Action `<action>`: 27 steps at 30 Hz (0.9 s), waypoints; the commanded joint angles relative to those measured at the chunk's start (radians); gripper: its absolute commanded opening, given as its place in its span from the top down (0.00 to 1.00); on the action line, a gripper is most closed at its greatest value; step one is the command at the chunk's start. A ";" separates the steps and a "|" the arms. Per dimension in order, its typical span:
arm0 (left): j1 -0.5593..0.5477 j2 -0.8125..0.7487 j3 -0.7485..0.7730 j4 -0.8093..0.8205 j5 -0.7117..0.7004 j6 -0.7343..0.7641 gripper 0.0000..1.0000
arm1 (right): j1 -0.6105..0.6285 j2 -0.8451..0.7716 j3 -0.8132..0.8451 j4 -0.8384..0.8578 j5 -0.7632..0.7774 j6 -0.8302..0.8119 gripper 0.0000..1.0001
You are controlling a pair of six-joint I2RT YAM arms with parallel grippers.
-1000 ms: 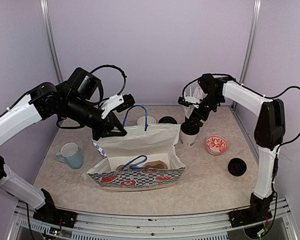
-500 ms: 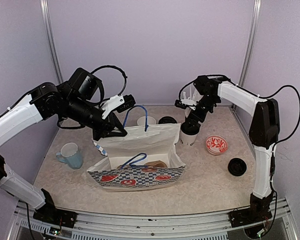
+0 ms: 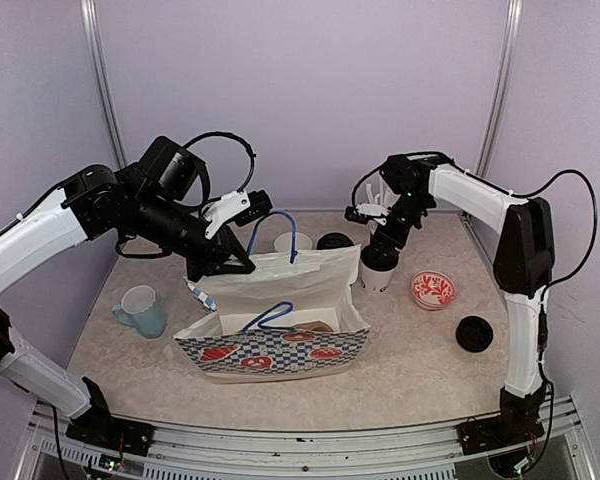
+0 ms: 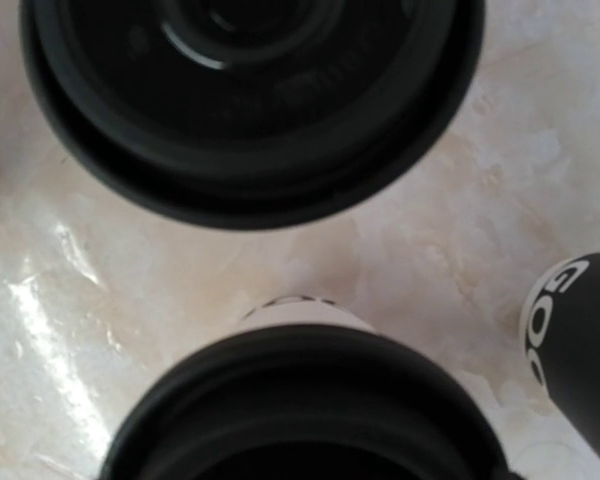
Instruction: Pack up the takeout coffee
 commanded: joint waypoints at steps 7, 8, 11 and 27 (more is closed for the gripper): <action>-0.006 0.002 -0.002 0.012 0.009 0.000 1.00 | 0.030 -0.038 -0.033 -0.037 0.033 0.005 0.33; -0.006 0.003 -0.001 0.013 0.008 -0.001 1.00 | 0.032 -0.044 -0.040 -0.037 0.036 0.008 0.34; -0.006 0.004 0.002 0.013 0.009 -0.001 1.00 | 0.038 -0.079 -0.076 -0.037 0.028 0.013 0.35; -0.009 0.062 0.075 -0.009 0.018 -0.004 1.00 | 0.061 -0.396 -0.471 0.008 -0.025 -0.064 0.35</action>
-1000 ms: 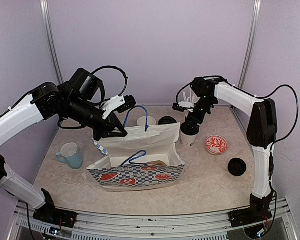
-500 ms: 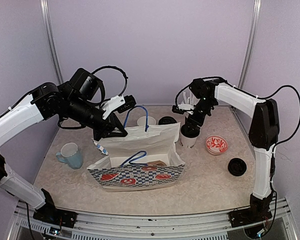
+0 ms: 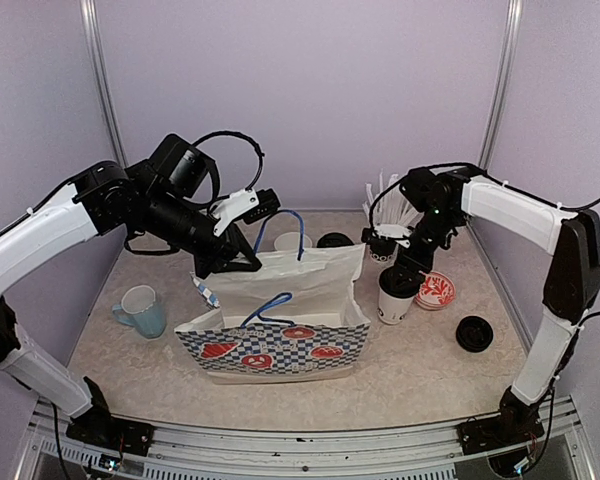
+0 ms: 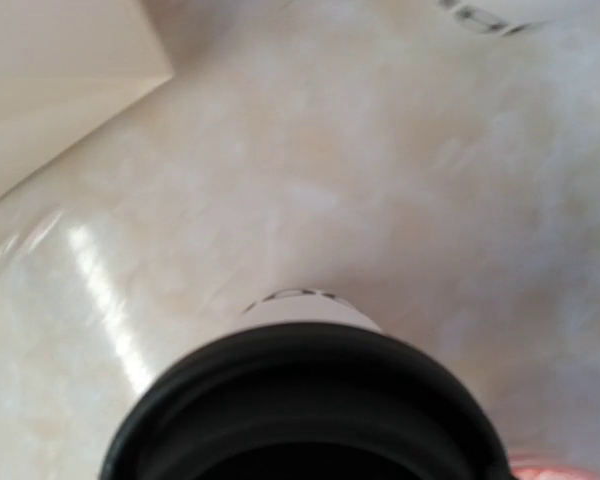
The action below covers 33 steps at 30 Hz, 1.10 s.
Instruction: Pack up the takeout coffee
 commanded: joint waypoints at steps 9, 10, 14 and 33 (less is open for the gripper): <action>-0.013 0.040 0.057 -0.016 0.020 -0.011 1.00 | 0.069 -0.184 -0.203 -0.080 -0.002 -0.149 0.29; -0.013 0.042 0.059 -0.018 0.021 -0.011 1.00 | 0.072 -0.189 -0.208 -0.092 -0.003 -0.162 0.27; -0.014 0.052 0.066 -0.022 0.024 -0.011 1.00 | 0.080 -0.188 -0.220 -0.125 0.015 -0.202 0.19; -0.014 0.058 0.057 -0.021 0.027 -0.007 1.00 | 0.109 -0.148 -0.213 -0.165 0.096 -0.240 0.11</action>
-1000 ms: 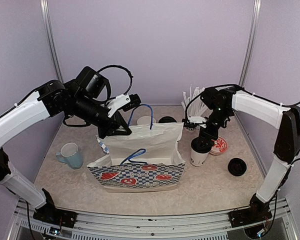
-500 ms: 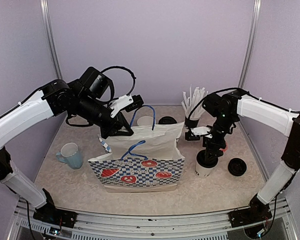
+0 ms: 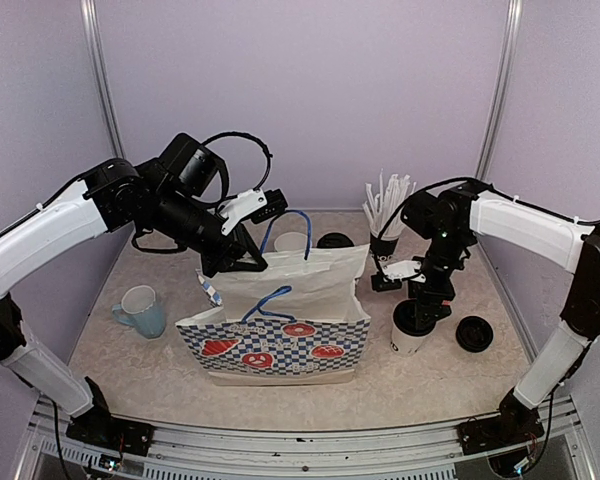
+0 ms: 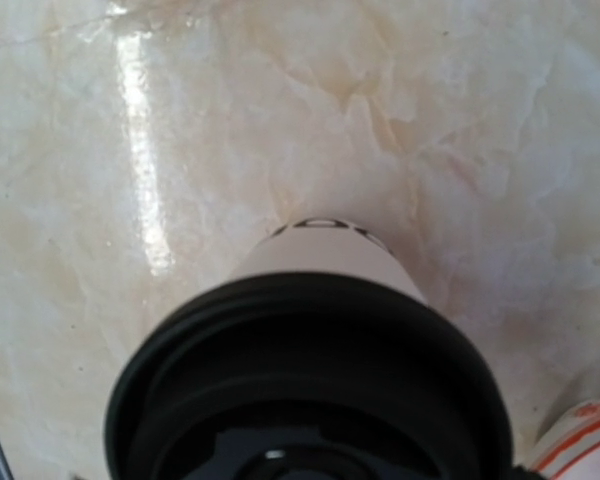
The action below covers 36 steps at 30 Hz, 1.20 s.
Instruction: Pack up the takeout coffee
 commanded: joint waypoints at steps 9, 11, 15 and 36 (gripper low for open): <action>-0.009 0.012 0.015 -0.012 0.023 -0.001 1.00 | 0.034 0.003 -0.042 0.021 0.055 -0.004 0.17; -0.008 0.014 0.014 -0.013 0.022 0.000 1.00 | 0.039 -0.003 -0.063 0.030 0.070 -0.004 0.17; -0.008 0.018 0.014 -0.011 0.024 -0.004 1.00 | 0.048 -0.011 -0.084 0.046 0.080 0.000 0.20; -0.011 0.042 0.092 0.014 -0.018 -0.075 1.00 | 0.036 -0.160 0.393 -0.086 0.023 -0.008 0.45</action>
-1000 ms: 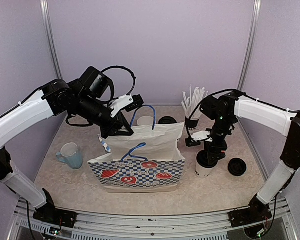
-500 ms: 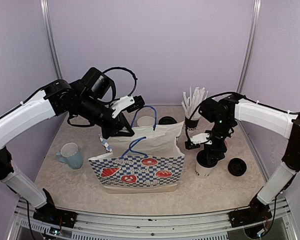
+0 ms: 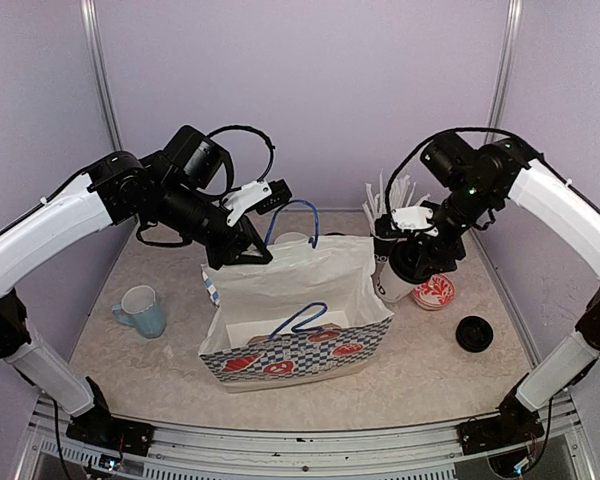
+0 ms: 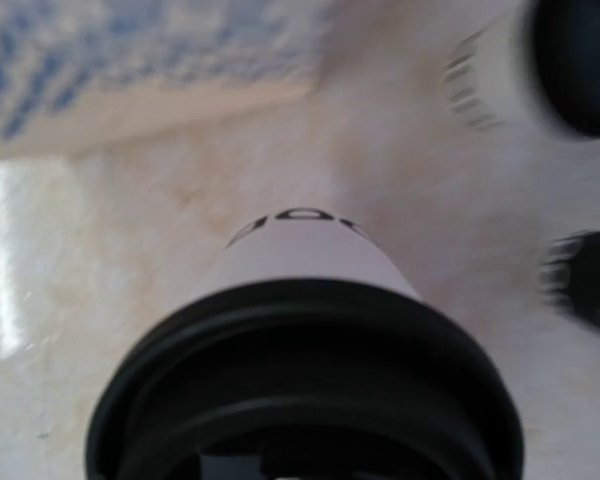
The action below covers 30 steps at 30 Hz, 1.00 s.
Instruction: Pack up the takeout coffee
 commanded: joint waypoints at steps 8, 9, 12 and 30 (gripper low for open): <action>-0.009 0.014 0.065 0.013 -0.057 -0.060 1.00 | 0.008 -0.077 0.407 -0.045 -0.056 0.063 0.45; -0.009 0.022 0.075 0.013 -0.074 -0.068 1.00 | 0.011 -0.083 0.439 -0.047 -0.084 0.065 0.45; -0.008 0.042 0.103 0.016 -0.112 -0.090 1.00 | 0.015 -0.116 0.493 -0.046 -0.193 0.057 0.47; -0.027 0.123 0.178 -0.004 -0.086 -0.132 1.00 | 0.213 -0.159 0.357 -0.046 -0.168 0.025 0.48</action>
